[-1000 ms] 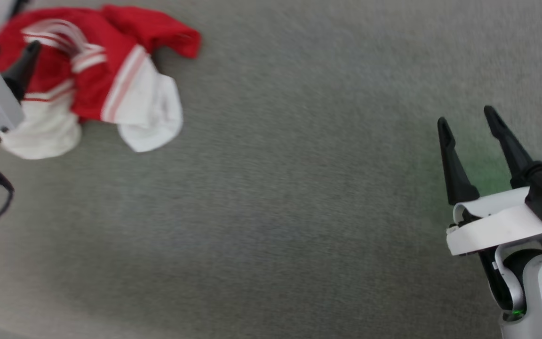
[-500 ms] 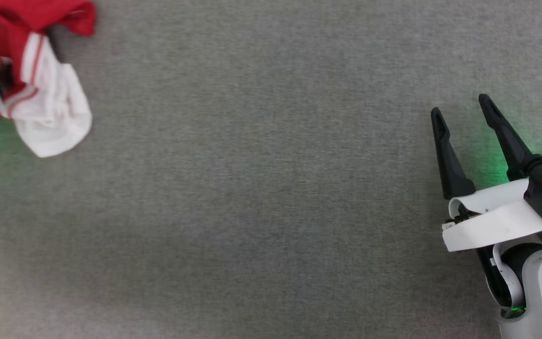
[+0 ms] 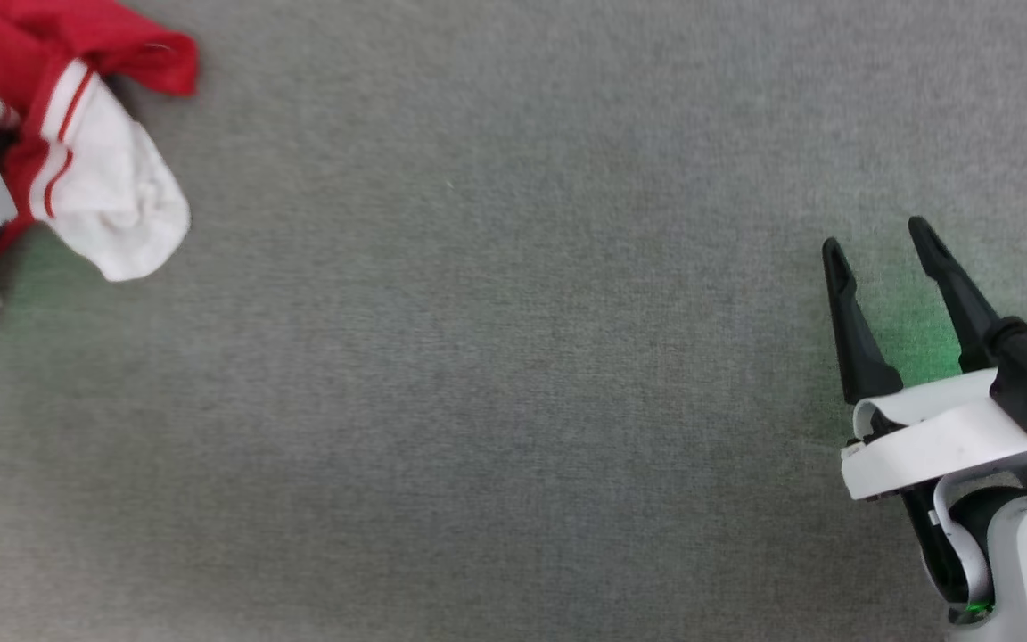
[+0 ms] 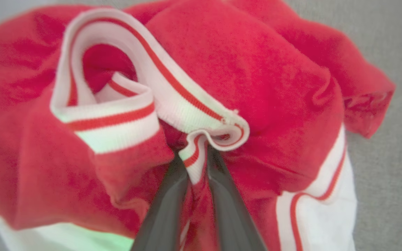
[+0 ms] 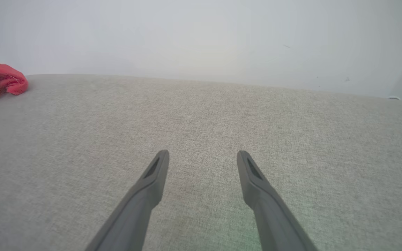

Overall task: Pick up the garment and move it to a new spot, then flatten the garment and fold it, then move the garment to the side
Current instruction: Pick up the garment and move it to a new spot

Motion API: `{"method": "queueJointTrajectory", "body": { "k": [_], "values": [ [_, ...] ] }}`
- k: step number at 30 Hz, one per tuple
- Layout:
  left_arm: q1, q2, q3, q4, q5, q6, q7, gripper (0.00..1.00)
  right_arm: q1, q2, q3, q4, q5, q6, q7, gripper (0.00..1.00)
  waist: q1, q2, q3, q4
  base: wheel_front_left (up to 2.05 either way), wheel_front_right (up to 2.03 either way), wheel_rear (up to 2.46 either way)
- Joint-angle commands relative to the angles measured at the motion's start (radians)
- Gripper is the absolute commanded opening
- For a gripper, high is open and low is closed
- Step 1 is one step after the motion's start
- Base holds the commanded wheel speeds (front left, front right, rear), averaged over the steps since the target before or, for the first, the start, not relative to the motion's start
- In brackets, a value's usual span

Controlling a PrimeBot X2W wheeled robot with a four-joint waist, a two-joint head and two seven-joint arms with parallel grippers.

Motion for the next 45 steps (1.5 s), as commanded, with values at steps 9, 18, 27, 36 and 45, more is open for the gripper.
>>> {"method": "queueJointTrajectory", "body": {
  "k": [9, 18, 27, 36, 45],
  "values": [
    [-0.055, 0.059, -0.083, -0.095, 0.044, -0.014, -0.101, 0.00, 0.065, 0.022, -0.014, 0.047, 0.024, 0.000, -0.019, 1.00, 0.0000, 0.0000, -0.208, 0.074, 0.00, 0.00, 0.00],
    [-0.046, 0.120, -0.160, -0.332, 0.024, -0.015, -0.066, 0.00, 0.117, 0.040, -0.026, 0.085, 0.043, 0.000, -0.037, 1.00, 0.0000, 0.0000, -0.350, 0.096, 0.00, 0.00, 0.00],
    [-0.002, 0.159, -0.172, -0.627, -0.012, 0.011, 0.073, 0.00, 0.135, 0.051, -0.047, 0.097, 0.049, 0.000, -0.052, 1.00, 0.0000, 0.0000, -0.414, 0.070, 0.00, 0.00, 0.00],
    [0.080, 0.166, -0.166, -0.891, -0.070, 0.085, 0.198, 0.00, 0.140, 0.055, -0.124, 0.111, 0.033, 0.000, -0.065, 1.00, 0.0000, 0.0000, -0.423, -0.023, 0.00, 0.00, 0.00],
    [0.129, 0.129, -0.213, -1.074, -0.084, 0.136, 0.280, 0.00, 0.154, 0.057, -0.257, 0.122, 0.024, 0.000, -0.085, 1.00, 0.0000, 0.0000, -0.409, -0.145, 0.00, 0.00, 0.00]
  ]
}}
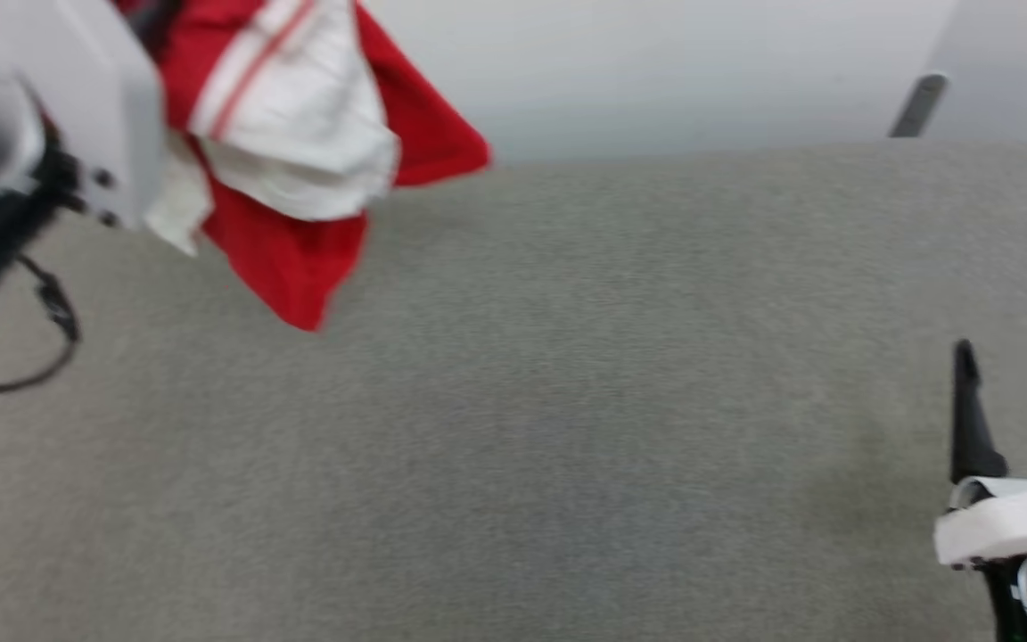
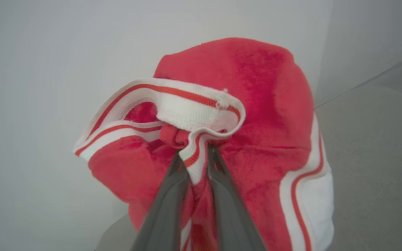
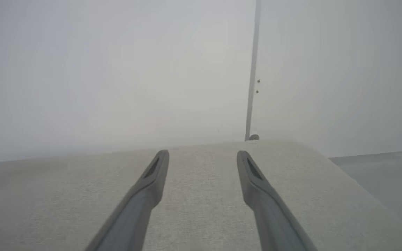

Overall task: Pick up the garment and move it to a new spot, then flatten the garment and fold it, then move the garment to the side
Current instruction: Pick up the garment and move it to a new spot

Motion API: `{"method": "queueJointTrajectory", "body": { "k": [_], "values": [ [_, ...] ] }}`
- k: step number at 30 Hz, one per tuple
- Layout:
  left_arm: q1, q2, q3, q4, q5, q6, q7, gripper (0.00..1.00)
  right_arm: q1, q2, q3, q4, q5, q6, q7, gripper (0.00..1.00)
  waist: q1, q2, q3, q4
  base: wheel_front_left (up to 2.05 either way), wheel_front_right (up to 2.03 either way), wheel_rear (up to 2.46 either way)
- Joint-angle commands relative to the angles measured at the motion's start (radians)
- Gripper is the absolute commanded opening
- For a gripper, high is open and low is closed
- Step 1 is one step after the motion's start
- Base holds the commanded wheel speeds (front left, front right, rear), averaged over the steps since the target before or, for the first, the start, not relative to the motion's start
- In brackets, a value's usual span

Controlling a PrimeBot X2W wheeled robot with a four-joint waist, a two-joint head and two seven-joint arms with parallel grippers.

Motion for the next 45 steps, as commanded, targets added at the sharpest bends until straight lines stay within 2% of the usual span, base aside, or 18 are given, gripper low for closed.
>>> {"method": "queueJointTrajectory", "body": {
  "k": [1, 9, 15, 19, 29, 40, 41, 43, 45],
  "values": [
    [0.014, -0.009, -0.010, -0.014, 0.005, 0.008, 0.008, 0.00, 0.010, 0.003, -0.018, 0.002, 0.003, 0.000, -0.011, 1.00, 0.0000, 0.0000, 0.012, -0.059, 0.00, 0.00, 0.00],
    [0.066, -0.076, -0.098, -0.070, 0.012, 0.037, 0.051, 0.00, 0.030, 0.004, -0.081, 0.027, 0.029, 0.000, -0.033, 1.00, 0.0000, 0.0000, 0.040, -0.146, 0.00, 0.00, 0.00],
    [0.138, -0.119, -0.153, -0.056, 0.003, 0.055, 0.050, 0.00, 0.022, 0.005, -0.061, 0.072, 0.059, 0.000, -0.062, 1.00, 0.0000, 0.0000, 0.068, -0.192, 0.00, 0.00, 0.00],
    [0.195, -0.140, -0.189, -0.026, 0.000, 0.052, 0.036, 0.00, 0.015, 0.004, -0.039, 0.103, 0.080, 0.000, -0.085, 1.00, 0.0000, 0.0000, 0.081, -0.212, 0.00, 0.00, 0.00],
    [0.335, -0.194, -0.258, 0.129, -0.028, 0.034, -0.030, 0.00, -0.016, 0.004, 0.016, 0.175, 0.099, 0.000, -0.125, 1.00, 0.0000, 0.0000, 0.100, -0.234, 0.00, 0.00, 0.00],
    [0.371, -0.245, -0.312, 0.335, -0.018, -0.006, -0.091, 0.00, -0.036, 0.004, 0.059, 0.210, 0.102, 0.000, -0.141, 1.00, 0.0000, 0.0000, 0.100, -0.236, 0.00, 0.00, 0.00],
    [0.369, -0.250, -0.316, 0.355, -0.014, -0.010, -0.098, 0.09, -0.039, 0.004, 0.063, 0.212, 0.102, 0.000, -0.142, 1.00, 0.0000, 0.0000, 0.100, -0.236, 0.00, 0.00, 0.00],
    [0.368, -0.263, -0.324, 0.389, -0.015, -0.016, -0.107, 0.15, -0.044, 0.004, 0.067, 0.216, 0.100, 0.000, -0.144, 1.00, 0.0000, 0.0000, 0.099, -0.233, 0.00, 0.00, 0.00],
    [0.362, -0.271, -0.333, 0.423, -0.009, -0.028, -0.118, 0.27, -0.045, 0.004, 0.070, 0.218, 0.098, 0.000, -0.145, 1.00, 0.0000, 0.0000, 0.097, -0.228, 0.00, 0.00, 0.00]
  ]
}}
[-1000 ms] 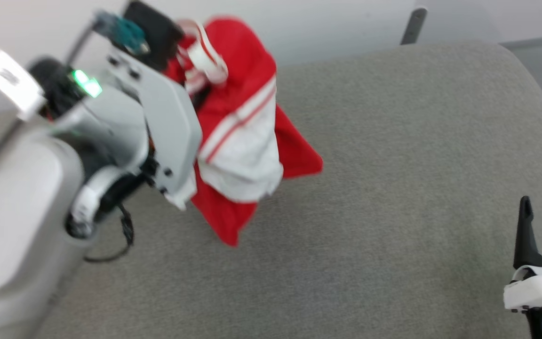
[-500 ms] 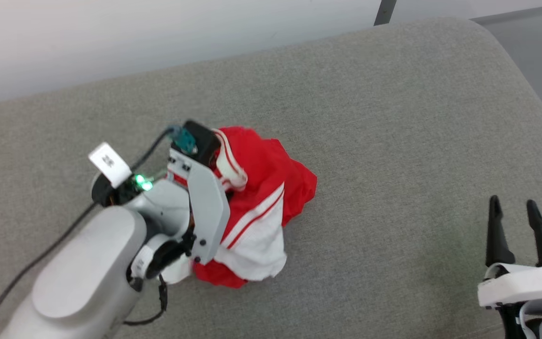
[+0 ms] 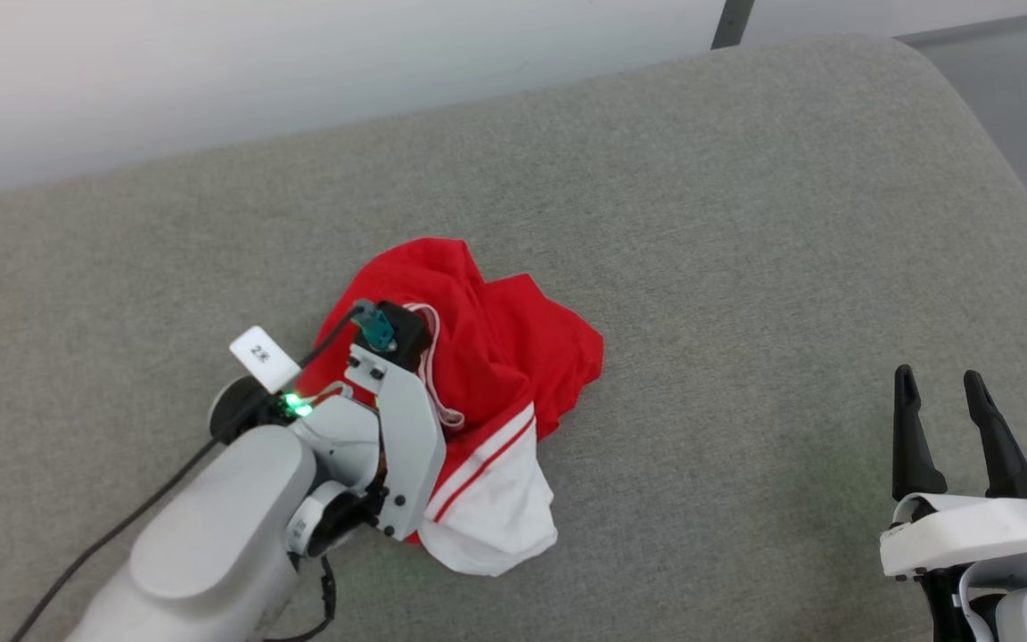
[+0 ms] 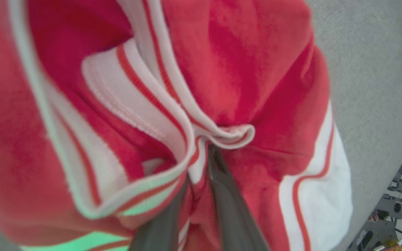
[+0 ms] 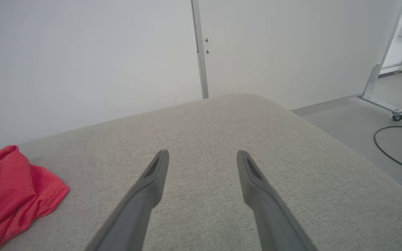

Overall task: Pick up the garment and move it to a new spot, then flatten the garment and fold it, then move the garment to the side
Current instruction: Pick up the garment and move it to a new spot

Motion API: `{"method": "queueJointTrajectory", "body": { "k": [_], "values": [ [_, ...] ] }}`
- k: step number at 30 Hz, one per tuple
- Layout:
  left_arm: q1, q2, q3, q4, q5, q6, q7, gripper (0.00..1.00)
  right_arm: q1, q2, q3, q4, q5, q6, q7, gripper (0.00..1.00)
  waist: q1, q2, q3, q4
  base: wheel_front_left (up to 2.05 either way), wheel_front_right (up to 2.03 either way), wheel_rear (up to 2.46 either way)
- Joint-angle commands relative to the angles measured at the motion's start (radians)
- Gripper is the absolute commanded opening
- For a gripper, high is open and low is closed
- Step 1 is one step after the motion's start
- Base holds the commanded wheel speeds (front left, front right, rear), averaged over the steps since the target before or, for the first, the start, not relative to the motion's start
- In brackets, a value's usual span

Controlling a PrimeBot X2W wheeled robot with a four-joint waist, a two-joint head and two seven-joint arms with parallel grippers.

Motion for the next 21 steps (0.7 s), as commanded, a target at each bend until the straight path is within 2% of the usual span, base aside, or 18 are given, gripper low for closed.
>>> {"method": "queueJointTrajectory", "body": {
  "k": [1, 2, 3, 4, 10, 16, 21],
  "values": [
    [0.004, -0.001, -0.007, 0.011, 0.004, -0.009, -0.002, 0.38, -0.007, 0.002, 0.001, 0.002, -0.003, 0.000, -0.006, 1.00, 0.0000, 0.0000, -0.003, 0.004, 0.00, 0.00, 0.00],
    [0.002, -0.009, -0.008, 0.027, -0.006, -0.019, -0.009, 0.46, -0.009, 0.002, 0.001, 0.003, -0.005, 0.000, -0.006, 1.00, 0.0000, 0.0000, -0.005, 0.008, 0.00, 0.00, 0.00],
    [0.001, -0.016, -0.006, 0.039, -0.012, -0.026, -0.016, 0.88, -0.010, 0.002, 0.001, 0.003, -0.006, 0.000, -0.006, 1.00, 0.0000, 0.0000, -0.009, 0.011, 0.00, 0.00, 0.00],
    [-0.005, -0.020, -0.007, 0.049, -0.015, -0.035, -0.025, 1.00, -0.009, 0.002, 0.001, 0.004, -0.008, 0.000, -0.006, 1.00, 0.0000, 0.0000, -0.013, 0.016, 0.00, 0.00, 0.00],
    [-0.025, -0.032, 0.007, 0.058, -0.047, -0.066, -0.055, 1.00, 0.009, 0.002, -0.005, 0.001, -0.026, 0.000, 0.007, 1.00, 0.0000, 0.0000, -0.054, 0.055, 0.00, 0.00, 0.00],
    [-0.019, -0.033, 0.035, 0.014, -0.086, -0.074, -0.078, 1.00, 0.029, 0.002, -0.010, -0.020, -0.049, 0.000, 0.030, 1.00, 0.0000, 0.0000, -0.103, 0.113, 0.00, 0.00, 0.00],
    [0.008, -0.013, 0.053, -0.030, -0.094, -0.069, -0.110, 1.00, 0.049, 0.002, 0.005, -0.038, -0.071, 0.000, 0.053, 1.00, 0.0000, 0.0000, -0.153, 0.160, 0.00, 0.00, 0.00]
  ]
}}
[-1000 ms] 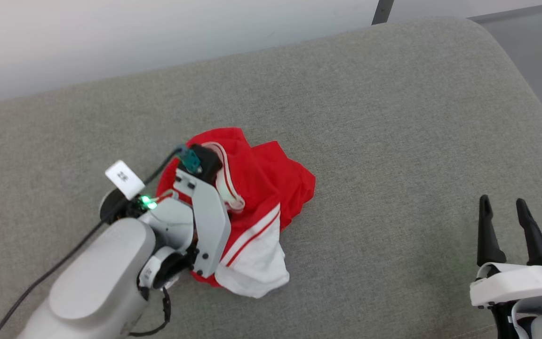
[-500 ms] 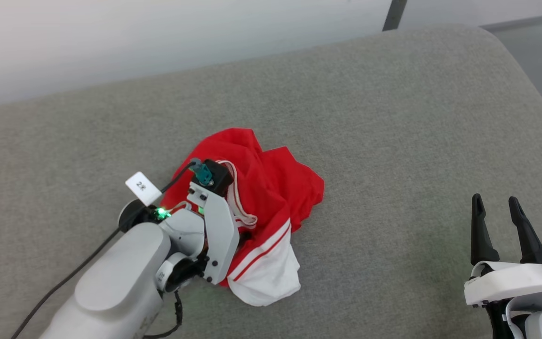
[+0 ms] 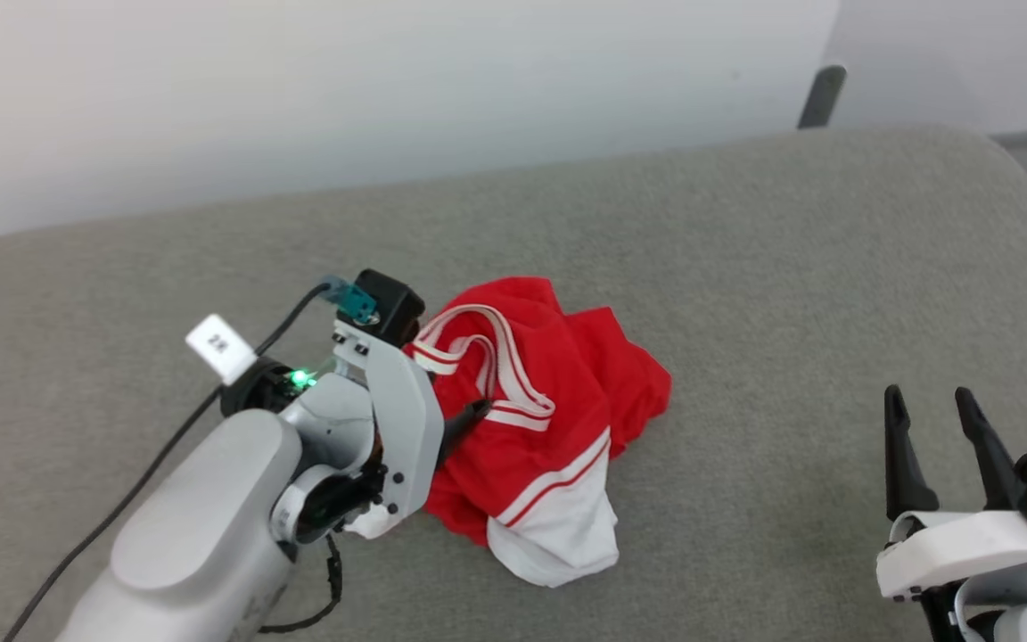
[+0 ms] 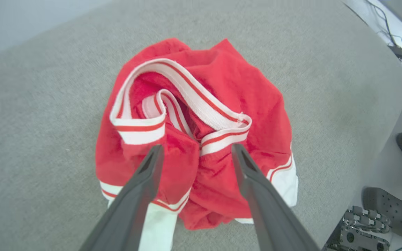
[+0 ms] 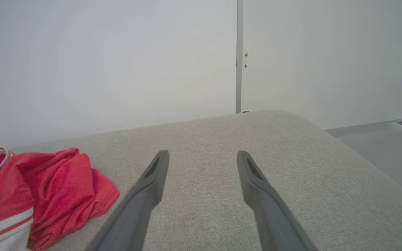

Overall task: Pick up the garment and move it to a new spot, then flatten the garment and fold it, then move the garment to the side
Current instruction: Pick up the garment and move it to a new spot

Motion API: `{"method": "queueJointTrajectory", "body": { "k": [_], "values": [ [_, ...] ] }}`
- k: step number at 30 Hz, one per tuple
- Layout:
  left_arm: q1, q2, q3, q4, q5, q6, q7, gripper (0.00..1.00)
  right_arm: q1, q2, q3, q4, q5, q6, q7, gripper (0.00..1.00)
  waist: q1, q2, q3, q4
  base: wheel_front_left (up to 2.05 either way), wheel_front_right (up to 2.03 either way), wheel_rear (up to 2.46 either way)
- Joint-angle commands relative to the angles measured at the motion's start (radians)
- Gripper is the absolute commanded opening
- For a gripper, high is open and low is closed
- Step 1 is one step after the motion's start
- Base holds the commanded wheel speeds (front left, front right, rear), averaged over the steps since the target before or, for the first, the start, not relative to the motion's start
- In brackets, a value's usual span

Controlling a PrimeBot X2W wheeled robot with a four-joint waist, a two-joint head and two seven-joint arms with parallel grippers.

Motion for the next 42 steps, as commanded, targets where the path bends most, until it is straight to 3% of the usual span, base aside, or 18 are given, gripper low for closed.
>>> {"method": "queueJointTrajectory", "body": {
  "k": [1, 6, 17, 24, 34, 42],
  "values": [
    [0.016, 0.002, 0.006, -0.012, -0.003, 0.000, -0.014, 1.00, 0.019, 0.002, 0.005, -0.004, -0.010, 0.000, 0.003, 1.00, 0.0000, 0.0000, -0.050, 0.047, 0.00, 0.00, 0.00],
    [0.066, 0.033, 0.054, -0.070, 0.000, 0.007, -0.126, 1.00, 0.042, 0.000, 0.019, -0.017, -0.016, 0.000, 0.018, 1.00, 0.0000, 0.0000, -0.100, 0.086, 0.00, 0.00, 0.00],
    [0.205, 0.112, 0.169, -0.145, 0.074, 0.036, -0.481, 1.00, 0.080, -0.023, 0.033, -0.022, -0.003, 0.000, 0.018, 1.00, 0.0000, 0.0000, -0.152, 0.152, 0.00, 0.00, 0.00],
    [0.333, 0.146, 0.236, -0.157, 0.095, 0.095, -0.651, 1.00, 0.107, -0.034, 0.037, -0.006, 0.003, 0.000, 0.008, 1.00, 0.0000, 0.0000, -0.179, 0.193, 0.00, 0.00, 0.00],
    [0.497, 0.169, 0.322, -0.149, 0.054, 0.139, -0.792, 1.00, 0.142, -0.047, 0.042, 0.012, 0.011, 0.000, -0.006, 1.00, 0.0000, 0.0000, -0.209, 0.242, 0.00, 0.00, 0.00],
    [0.600, 0.177, 0.371, -0.152, 0.053, 0.170, -0.846, 1.00, 0.160, -0.055, 0.034, 0.016, 0.017, 0.000, -0.018, 1.00, 0.0000, 0.0000, -0.224, 0.267, 0.00, 0.00, 0.00]
  ]
}}
